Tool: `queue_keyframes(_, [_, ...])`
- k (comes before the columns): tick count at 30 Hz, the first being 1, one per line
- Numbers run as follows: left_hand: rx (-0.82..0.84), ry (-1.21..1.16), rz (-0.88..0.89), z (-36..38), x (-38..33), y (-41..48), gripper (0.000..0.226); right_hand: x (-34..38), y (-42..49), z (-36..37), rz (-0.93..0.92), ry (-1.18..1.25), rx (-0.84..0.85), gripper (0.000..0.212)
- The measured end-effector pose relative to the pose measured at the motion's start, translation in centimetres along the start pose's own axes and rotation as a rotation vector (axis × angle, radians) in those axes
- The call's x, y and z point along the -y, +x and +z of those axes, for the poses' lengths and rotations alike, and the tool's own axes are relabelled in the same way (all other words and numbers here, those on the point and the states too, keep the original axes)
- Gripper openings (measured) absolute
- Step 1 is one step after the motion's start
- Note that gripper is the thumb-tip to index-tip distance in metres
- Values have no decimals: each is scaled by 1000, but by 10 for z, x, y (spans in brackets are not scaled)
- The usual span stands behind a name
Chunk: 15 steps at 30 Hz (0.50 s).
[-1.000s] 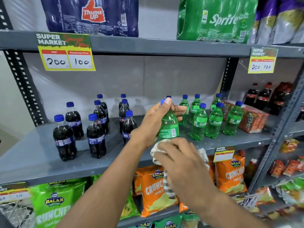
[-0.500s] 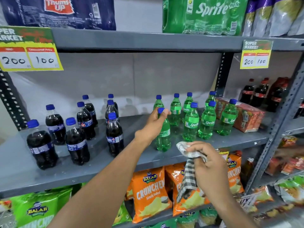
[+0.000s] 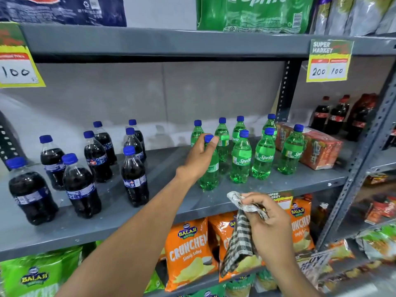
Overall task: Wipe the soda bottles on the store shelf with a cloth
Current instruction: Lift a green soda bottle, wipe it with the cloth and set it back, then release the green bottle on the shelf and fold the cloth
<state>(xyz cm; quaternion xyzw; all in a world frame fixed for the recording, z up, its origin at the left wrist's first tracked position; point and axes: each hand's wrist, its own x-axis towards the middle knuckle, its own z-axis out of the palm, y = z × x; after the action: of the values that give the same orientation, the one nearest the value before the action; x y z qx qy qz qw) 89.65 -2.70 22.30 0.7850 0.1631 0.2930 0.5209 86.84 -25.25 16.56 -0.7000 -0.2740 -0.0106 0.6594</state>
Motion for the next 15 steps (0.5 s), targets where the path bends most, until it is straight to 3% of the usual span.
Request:
queue_keyframes(2, [-8, -3, 37, 1, -3, -2, 48, -2, 1, -2, -10, 5, -5, 43])
queue_keyframes(4, [-21, -17, 61, 0, -3, -3, 34, -3, 2, -2, -22, 8, -9, 42])
queue_keyframes(9, [-82, -64, 183, -6, -13, -26, 59, 0, 4, -1, -9, 66, -19, 36])
queue_keyframes(11, [-110, -31, 286, -11, -24, -55, 56, 6, 3, -1, -34, 89, -2, 35])
queue_keyframes(15, [72, -32, 308, -28, -25, -118, 44, 22, -2, 12, -93, 153, 48, 30])
